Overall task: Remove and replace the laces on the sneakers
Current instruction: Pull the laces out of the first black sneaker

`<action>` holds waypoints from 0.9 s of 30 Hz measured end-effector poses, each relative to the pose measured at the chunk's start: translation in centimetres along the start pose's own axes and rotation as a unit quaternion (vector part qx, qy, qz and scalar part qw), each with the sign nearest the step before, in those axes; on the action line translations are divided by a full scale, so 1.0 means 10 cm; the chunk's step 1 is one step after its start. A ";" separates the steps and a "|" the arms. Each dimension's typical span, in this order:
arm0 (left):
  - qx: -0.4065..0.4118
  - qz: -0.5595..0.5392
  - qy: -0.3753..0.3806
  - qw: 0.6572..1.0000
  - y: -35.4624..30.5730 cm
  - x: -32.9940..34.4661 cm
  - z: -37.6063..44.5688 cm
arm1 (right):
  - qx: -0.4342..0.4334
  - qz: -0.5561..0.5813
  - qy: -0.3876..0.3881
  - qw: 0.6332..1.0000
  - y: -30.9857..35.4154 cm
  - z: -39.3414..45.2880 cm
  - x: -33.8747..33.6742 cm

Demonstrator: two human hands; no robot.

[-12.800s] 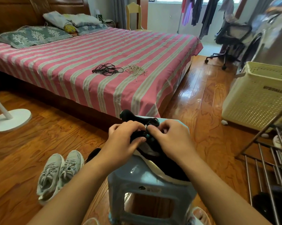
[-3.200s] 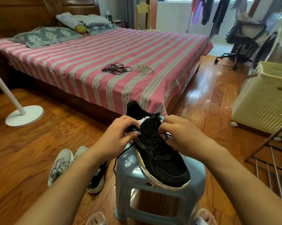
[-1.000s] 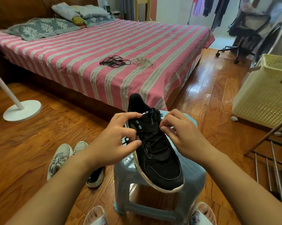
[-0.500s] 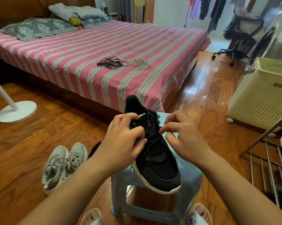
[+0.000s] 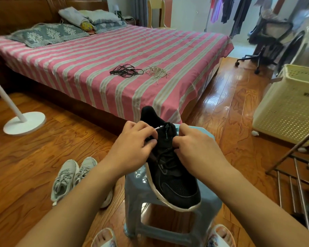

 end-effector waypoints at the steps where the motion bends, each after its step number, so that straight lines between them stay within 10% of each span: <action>1: -0.010 -0.026 0.024 0.999 0.04 -0.01 0.02 | -0.011 0.007 0.002 1.000 0.00 0.00 0.01; 5: -0.023 -0.110 0.076 0.991 0.16 -0.03 0.08 | 0.099 0.238 -0.092 0.962 -0.21 -0.11 0.09; 8: -0.018 -0.133 0.078 0.988 0.22 -0.05 0.10 | 0.353 0.542 -0.183 0.740 -0.50 -0.34 0.24; 10: -0.017 -0.163 0.089 0.982 0.26 -0.05 0.09 | 0.338 0.474 -0.179 0.793 -0.60 -0.42 0.17; 12: -0.011 -0.165 0.094 0.982 0.27 -0.03 0.09 | 0.182 0.340 -0.174 0.906 -0.51 -0.36 0.01; 15: -0.003 -0.143 0.088 0.986 0.23 0.02 0.11 | -0.030 0.208 -0.125 0.970 -0.25 -0.23 0.03; 27: 0.019 -0.105 0.075 0.991 0.21 0.06 0.17 | -0.036 0.150 -0.114 0.982 -0.28 -0.04 0.03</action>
Point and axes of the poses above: each hand's wrist, its own z-axis towards the middle knuckle, its own x-axis out of the palm, y = z × x, the point moved 4 cm from there along z, towards the middle knuckle, and after that the axes turned 14 degrees about -x, right-handed, at the moved point
